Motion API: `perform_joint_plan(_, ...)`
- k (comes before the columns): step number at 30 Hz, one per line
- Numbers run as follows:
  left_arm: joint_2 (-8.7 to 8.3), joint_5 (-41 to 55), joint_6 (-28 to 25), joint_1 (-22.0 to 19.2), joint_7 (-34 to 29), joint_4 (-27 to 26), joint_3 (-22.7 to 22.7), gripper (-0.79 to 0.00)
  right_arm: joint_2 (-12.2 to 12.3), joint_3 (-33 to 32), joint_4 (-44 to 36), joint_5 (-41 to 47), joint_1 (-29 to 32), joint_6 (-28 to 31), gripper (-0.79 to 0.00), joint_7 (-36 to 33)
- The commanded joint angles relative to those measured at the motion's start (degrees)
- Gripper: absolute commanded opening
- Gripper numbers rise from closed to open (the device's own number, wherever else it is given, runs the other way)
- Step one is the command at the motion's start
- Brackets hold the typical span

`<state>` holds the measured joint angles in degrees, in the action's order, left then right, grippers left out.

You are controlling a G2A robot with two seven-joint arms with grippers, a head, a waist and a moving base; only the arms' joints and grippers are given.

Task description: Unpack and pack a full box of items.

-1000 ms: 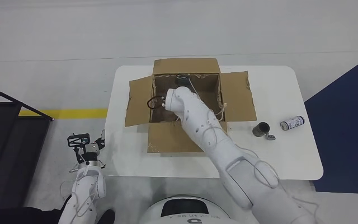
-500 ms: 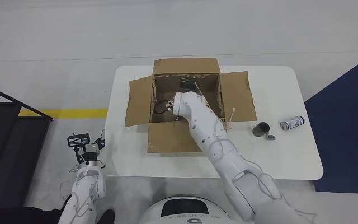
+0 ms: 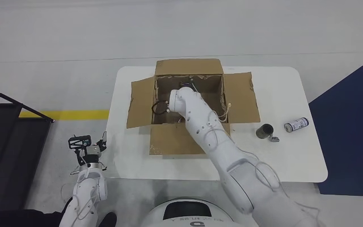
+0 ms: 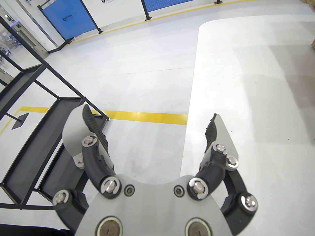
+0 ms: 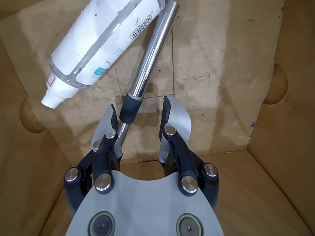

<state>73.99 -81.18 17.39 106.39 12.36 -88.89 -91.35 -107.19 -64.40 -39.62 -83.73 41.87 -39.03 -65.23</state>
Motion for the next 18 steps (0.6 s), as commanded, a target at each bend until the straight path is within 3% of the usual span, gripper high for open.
perform_joint_plan(1, 0.0, 0.0, 0.0, 0.0, 0.0, 0.0, 0.0, 0.0, -0.38, -0.36, 1.93, 0.57, -0.8, -0.52, -0.419, 0.5)
perform_joint_plan(10, 0.0, 0.0, 0.0, 0.0, 0.0, 0.0, 0.0, 0.0, -1.95, -0.67, 10.02, 2.72, -4.72, -2.36, -0.486, 2.34)
perform_joint_plan(13, 0.0, 0.0, 0.0, 0.0, 0.0, 0.0, 0.0, 0.0, -2.41, -0.63, 12.34, 3.38, -6.02, -2.74, -0.579, 2.72)
perform_joint_plan(16, 0.0, 0.0, 0.0, 0.0, 0.0, 0.0, 0.0, 0.0, -2.83, -0.47, 14.21, 3.92, -7.06, -2.81, -0.785, 2.79)
perform_joint_plan(18, 0.0, 0.0, 0.0, 0.0, 0.0, 0.0, 0.0, 0.0, -3.05, -0.3, 15.21, 4.19, -7.63, -2.71, -0.785, 2.7)
